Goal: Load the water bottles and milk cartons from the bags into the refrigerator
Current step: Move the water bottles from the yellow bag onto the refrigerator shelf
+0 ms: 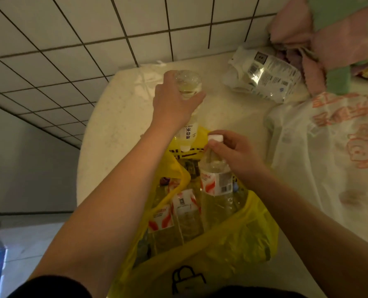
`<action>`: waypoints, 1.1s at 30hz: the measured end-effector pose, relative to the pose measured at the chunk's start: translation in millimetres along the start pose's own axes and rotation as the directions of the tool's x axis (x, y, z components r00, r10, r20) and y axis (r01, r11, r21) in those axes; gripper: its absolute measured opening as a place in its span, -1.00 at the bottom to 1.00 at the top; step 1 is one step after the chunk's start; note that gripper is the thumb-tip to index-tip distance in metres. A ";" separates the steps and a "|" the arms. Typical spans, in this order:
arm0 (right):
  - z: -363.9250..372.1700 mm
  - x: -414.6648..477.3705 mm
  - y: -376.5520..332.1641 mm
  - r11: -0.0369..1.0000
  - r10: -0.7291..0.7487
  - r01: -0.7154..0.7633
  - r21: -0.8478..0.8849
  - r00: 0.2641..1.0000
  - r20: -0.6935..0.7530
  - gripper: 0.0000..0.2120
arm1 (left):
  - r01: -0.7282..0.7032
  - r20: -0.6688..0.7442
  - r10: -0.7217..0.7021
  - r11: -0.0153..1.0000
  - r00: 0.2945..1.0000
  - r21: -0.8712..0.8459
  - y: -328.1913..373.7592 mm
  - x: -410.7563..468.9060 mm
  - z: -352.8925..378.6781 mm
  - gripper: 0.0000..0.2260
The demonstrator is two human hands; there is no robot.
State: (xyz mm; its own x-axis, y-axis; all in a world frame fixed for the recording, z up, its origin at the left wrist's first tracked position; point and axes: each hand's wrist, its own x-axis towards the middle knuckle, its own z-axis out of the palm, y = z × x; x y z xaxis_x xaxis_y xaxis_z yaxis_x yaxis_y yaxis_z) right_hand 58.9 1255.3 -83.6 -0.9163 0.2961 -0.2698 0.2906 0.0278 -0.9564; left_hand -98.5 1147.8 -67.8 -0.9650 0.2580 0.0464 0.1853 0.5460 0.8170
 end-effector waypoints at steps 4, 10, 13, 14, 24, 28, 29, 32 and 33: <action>-9.2 -12.7 -19.4 0.989 -0.139 0.143 0.041 0.987 -0.086 -0.84 | 0.034 -0.093 -0.050 0.986 0.994 -0.164 13.8 -17.7 -17.8 -0.41; -15.1 -38.4 -43.8 0.939 -0.325 0.341 0.042 0.921 -0.213 -0.79 | 0.103 -0.300 -0.238 0.909 0.924 -0.403 19.1 -57.2 -48.1 -0.46; -18.5 -54.4 -55.5 0.900 -0.411 0.436 0.032 0.869 -0.275 -0.80 | 0.189 -0.280 -0.386 0.821 0.879 -0.538 8.2 -80.0 -64.5 -0.45; -20.3 -59.4 -59.2 0.891 -0.432 0.454 0.017 0.858 -0.277 -0.78 | 0.224 -0.256 -0.431 0.789 0.865 -0.571 5.4 -87.9 -69.6 -0.47; -29.3 -116.6 -76.0 0.868 -0.433 0.489 0.087 0.830 -0.352 -0.77 | 0.572 0.372 -0.584 0.200 0.722 -0.796 -10.2 -198.8 -93.7 -0.79; -30.4 -144.3 -74.7 0.870 -0.443 0.491 0.055 0.824 -0.353 -0.71 | 0.654 0.591 -0.398 0.032 0.702 -0.756 4.6 -246.4 -91.3 -0.68; -31.5 -150.9 -73.5 0.871 -0.441 0.488 0.053 0.825 -0.353 -0.73 | 0.662 0.626 -0.351 -0.023 0.696 -0.749 7.6 -256.8 -89.9 -0.63; -36.7 -169.8 -68.9 0.866 -0.454 0.498 0.041 0.820 -0.349 -0.74 | 0.656 0.656 -0.196 -0.074 0.729 -0.751 14.8 -286.6 -86.1 -0.27; -38.8 -174.6 -66.9 0.862 -0.464 0.506 0.040 0.818 -0.340 -0.74 | 0.657 0.649 -0.171 -0.017 0.741 -0.754 17.1 -295.7 -84.5 -0.22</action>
State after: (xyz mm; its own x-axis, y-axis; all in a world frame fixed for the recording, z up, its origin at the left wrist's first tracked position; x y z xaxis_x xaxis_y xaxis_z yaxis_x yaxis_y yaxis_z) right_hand 210.2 1238.7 31.8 -0.7905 0.5540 0.2611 -0.2239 0.1355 -0.9652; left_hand 174.3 1013.5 -19.0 -0.6264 0.6156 -0.4781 -0.7766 -0.4407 0.4502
